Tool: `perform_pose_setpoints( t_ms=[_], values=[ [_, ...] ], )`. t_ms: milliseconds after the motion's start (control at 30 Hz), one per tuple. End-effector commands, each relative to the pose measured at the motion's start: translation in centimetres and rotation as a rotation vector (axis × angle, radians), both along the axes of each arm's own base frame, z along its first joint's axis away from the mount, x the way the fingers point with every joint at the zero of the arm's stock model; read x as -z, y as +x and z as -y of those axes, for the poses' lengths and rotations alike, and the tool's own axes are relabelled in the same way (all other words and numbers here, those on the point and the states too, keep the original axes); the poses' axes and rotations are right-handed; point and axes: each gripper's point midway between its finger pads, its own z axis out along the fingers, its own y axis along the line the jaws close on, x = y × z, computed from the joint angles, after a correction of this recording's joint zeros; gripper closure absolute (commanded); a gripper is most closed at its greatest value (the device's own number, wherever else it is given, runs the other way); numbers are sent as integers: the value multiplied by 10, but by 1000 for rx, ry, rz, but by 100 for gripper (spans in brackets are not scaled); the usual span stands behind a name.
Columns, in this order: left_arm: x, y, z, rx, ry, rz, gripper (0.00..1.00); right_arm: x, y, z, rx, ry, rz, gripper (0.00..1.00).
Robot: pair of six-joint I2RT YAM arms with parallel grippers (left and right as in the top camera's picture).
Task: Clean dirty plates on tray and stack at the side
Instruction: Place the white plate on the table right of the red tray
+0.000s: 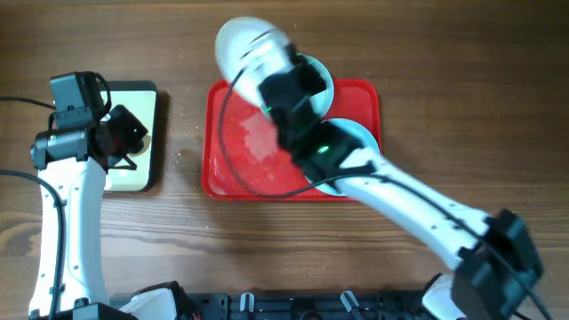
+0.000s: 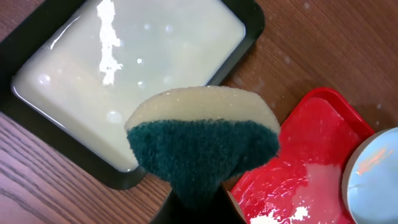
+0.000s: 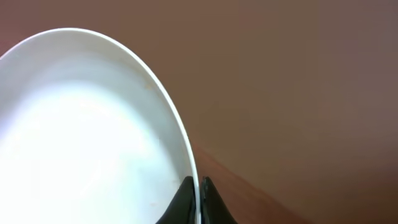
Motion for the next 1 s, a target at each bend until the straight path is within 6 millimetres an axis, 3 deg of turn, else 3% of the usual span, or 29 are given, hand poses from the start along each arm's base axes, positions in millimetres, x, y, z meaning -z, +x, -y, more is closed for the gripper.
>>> perform_pose_setpoints(
  t_ms=[0, 67, 133, 200, 267, 333, 400, 467, 500, 533, 567, 600, 733, 800, 900, 967],
  values=[
    [-1, -1, -4, -16, 7, 2, 96, -6, 23, 66, 21, 460, -128, 95],
    [0, -1, -4, -16, 7, 1, 96, 34, 36, 116, 22, 695, -351, 95],
    [-1, 0, -4, -16, 7, 3, 96, 70, 42, 194, 176, 867, -472, 96],
    [-1, 0, -4, -16, 7, 3, 96, 102, 40, 272, 347, 927, -512, 96],
    [-1, 0, -4, -16, 8, 3, 96, 139, 31, 336, 509, 934, -545, 96],
    [-1, 0, -4, -16, 8, 4, 96, 176, 24, 371, 600, 954, -597, 96],
    [-1, 0, -4, -16, 8, 5, 96, 209, 22, 379, 583, 930, -673, 96],
    [-1, 1, -4, -16, 8, 8, 96, 229, 20, 379, 575, 900, -723, 95],
    [-1, 1, -4, -16, 9, 9, 96, 233, 19, 378, 579, 901, -734, 77],
    [-2, 1, -4, -16, 9, 11, 96, 234, 20, 377, 575, 904, -736, 32],
    [-2, 2, -4, -16, 10, 12, 96, 229, 23, 369, 531, 931, -737, 11],
    [-2, 2, -4, -16, 10, 15, 96, 221, 28, 353, 439, 990, -746, 2],
    [-3, 3, -4, -15, 10, 19, 96, 176, 45, 289, 118, 1126, -736, 1],
    [-3, 4, -2, -9, 4, 22, 96, 164, 51, 249, 32, 1106, -756, 0],
    [-3, 4, -3, -9, 4, 24, 96, 176, 49, 171, -18, 960, -826, 1],
    [-3, 4, -3, -9, 4, 24, 96, 186, 43, 137, -53, 920, -872, 1]
  ],
)
